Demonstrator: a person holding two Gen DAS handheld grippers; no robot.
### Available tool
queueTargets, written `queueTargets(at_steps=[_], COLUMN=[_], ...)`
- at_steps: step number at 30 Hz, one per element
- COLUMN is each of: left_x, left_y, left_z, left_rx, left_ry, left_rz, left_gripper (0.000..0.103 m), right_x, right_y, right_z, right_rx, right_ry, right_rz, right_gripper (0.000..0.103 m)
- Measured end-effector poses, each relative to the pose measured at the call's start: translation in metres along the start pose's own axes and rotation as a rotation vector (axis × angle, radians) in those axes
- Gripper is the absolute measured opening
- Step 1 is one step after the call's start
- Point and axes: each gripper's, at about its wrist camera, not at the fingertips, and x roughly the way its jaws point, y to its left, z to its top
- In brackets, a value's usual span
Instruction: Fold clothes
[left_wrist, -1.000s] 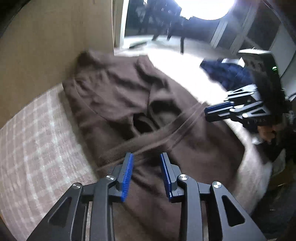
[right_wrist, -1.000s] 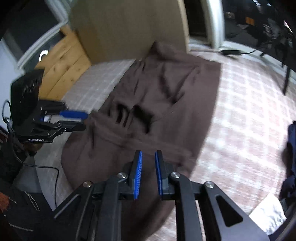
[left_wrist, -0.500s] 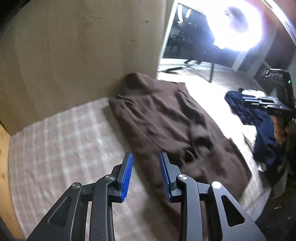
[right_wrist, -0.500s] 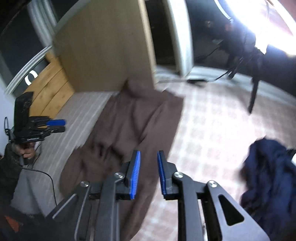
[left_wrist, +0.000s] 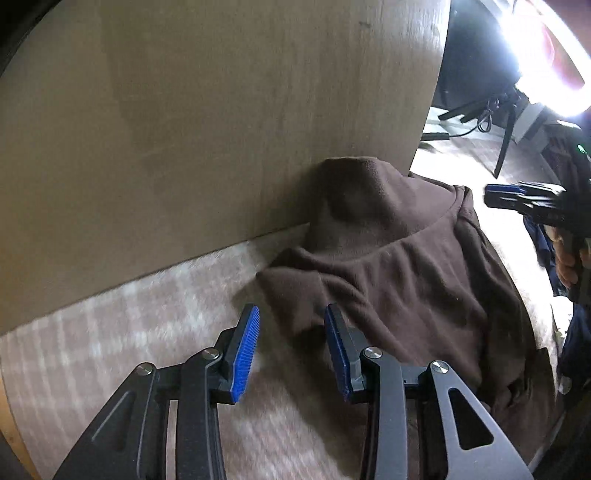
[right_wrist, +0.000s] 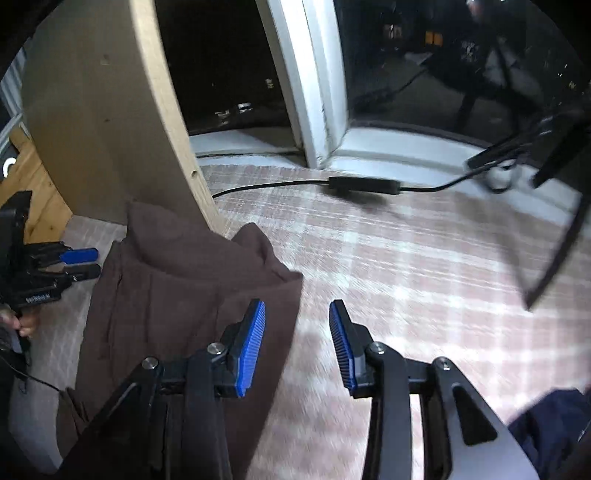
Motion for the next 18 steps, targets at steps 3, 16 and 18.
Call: queueTargets(at_steps=[3, 16, 18], left_x=[0.010, 0.020, 0.006], left_y=[0.001, -0.020, -0.016], left_z=[0.005, 0.008, 0.007], left_rx=[0.009, 0.095, 0.064], left_ry=[0.004, -0.013, -0.043], left_rz=[0.001, -0.029, -0.054], left_gripper=[0.042, 0.014, 0.013], right_x=[0.018, 0.024, 0.009], right_y=[-0.002, 0.017, 0.021], right_z=[0.004, 0.004, 0.003], right_rx=[-0.010, -0.092, -0.095], right_ry=[0.029, 0.014, -0.023], right_rz=[0.043, 0.085, 0.095], right_gripper=[0.039, 0.013, 0.011])
